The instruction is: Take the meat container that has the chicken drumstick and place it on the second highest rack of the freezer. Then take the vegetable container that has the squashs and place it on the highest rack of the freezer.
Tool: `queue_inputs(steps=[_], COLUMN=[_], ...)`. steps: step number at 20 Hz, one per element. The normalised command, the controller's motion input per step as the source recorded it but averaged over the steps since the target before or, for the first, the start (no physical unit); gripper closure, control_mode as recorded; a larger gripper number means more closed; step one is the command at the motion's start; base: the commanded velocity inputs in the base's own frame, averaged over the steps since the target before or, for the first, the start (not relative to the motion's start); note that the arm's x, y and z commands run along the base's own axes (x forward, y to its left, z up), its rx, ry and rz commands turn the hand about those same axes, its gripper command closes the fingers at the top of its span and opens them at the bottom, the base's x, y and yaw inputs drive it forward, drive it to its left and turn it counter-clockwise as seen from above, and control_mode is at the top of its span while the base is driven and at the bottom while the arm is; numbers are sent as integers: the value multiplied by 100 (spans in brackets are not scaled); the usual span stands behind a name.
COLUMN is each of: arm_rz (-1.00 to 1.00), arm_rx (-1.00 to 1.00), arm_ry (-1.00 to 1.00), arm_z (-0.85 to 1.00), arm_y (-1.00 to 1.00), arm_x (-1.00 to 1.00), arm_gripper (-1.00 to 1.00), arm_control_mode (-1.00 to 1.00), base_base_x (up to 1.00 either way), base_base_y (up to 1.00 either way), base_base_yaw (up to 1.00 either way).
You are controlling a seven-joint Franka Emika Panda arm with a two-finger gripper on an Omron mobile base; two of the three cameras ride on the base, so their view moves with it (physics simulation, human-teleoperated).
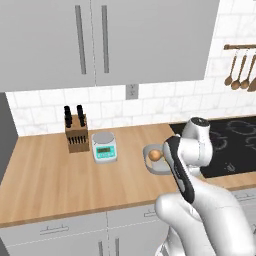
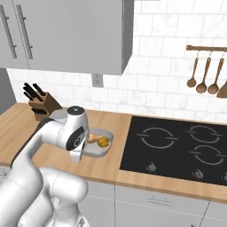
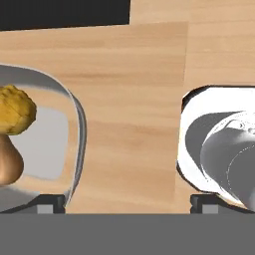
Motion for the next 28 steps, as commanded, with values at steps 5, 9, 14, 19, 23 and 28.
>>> queue_inputs(steps=[5, 9, 14, 19, 23, 28], arm_rz=[-7, -8, -19, -23, -16, -9], arm_rx=[0, -3, -9, -6, -4, -3], arm_ry=[1, 0, 11, 25, 11, 5], arm_z=[-28, -7, -4, -18, -20, -27], arm_y=[0, 3, 14, 10, 0, 0], arm_x=[63, 35, 3, 0, 1, 1], arm_gripper=[-100, -100, -100, -100, -100, -100], arm_control_mode=[-100, -100, -100, -100, -100, -100], base_base_x=[0, 0, 0, 0, 0, 0], base_base_y=[0, 0, 0, 0, 0, 0], base_base_yaw=[0, 0, 0, 0, 0, 0])
